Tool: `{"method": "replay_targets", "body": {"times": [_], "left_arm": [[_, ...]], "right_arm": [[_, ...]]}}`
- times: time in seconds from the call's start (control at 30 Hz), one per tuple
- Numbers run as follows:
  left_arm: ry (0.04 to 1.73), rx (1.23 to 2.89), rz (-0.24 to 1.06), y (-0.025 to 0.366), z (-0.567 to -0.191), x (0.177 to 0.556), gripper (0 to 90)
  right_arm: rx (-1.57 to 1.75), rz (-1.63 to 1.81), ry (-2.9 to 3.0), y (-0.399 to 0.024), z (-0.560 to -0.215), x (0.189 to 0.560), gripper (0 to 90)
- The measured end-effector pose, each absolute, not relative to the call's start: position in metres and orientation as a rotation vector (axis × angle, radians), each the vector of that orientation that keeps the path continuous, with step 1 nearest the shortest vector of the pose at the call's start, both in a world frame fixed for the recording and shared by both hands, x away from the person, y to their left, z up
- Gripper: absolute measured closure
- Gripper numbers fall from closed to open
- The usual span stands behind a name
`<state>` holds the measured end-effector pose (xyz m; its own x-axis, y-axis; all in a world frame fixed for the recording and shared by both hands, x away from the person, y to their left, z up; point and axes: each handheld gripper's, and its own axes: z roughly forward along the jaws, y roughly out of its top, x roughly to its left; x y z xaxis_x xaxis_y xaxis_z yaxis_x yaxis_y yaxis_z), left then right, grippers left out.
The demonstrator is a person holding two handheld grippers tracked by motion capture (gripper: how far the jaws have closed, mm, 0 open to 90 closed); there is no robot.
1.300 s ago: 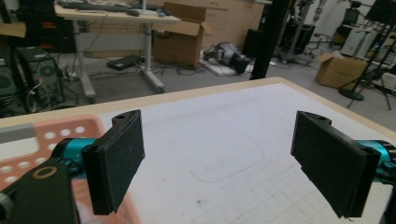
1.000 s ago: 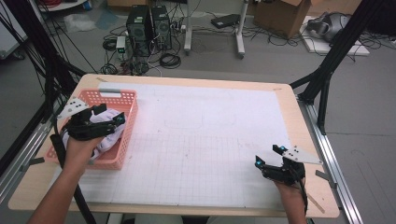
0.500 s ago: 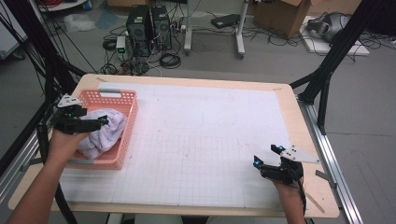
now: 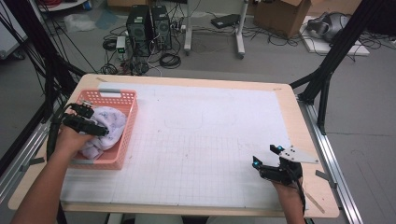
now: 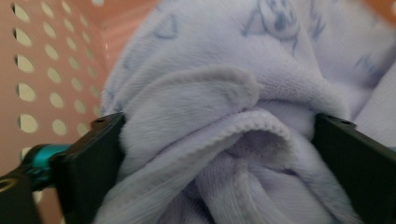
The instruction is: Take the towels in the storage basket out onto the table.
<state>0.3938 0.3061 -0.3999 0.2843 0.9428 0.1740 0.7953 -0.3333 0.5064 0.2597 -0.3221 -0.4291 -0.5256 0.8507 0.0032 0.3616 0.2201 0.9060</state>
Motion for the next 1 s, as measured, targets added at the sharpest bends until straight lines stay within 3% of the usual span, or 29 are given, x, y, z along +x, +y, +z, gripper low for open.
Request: {"method": "replay_targets", "body": {"times": [0.23,0.6,0.8,1.0], "left_arm": [[1.615,2.221,0.541,0.313,-0.412,0.404,1.6],[1.608,2.215,0.581,0.309,-0.419,0.404,1.6],[1.635,2.17,0.669,0.304,-0.424,0.401,1.8],[1.638,2.156,0.686,0.304,-0.423,0.399,11.5]], "right_arm": [[1.121,1.271,1.984,-0.326,-0.428,0.257,16.5],[1.142,1.29,1.944,-0.334,-0.426,0.251,16.5],[1.153,1.292,1.941,-0.336,-0.427,0.252,16.6],[1.159,1.288,1.927,-0.334,-0.426,0.255,16.6]]}}
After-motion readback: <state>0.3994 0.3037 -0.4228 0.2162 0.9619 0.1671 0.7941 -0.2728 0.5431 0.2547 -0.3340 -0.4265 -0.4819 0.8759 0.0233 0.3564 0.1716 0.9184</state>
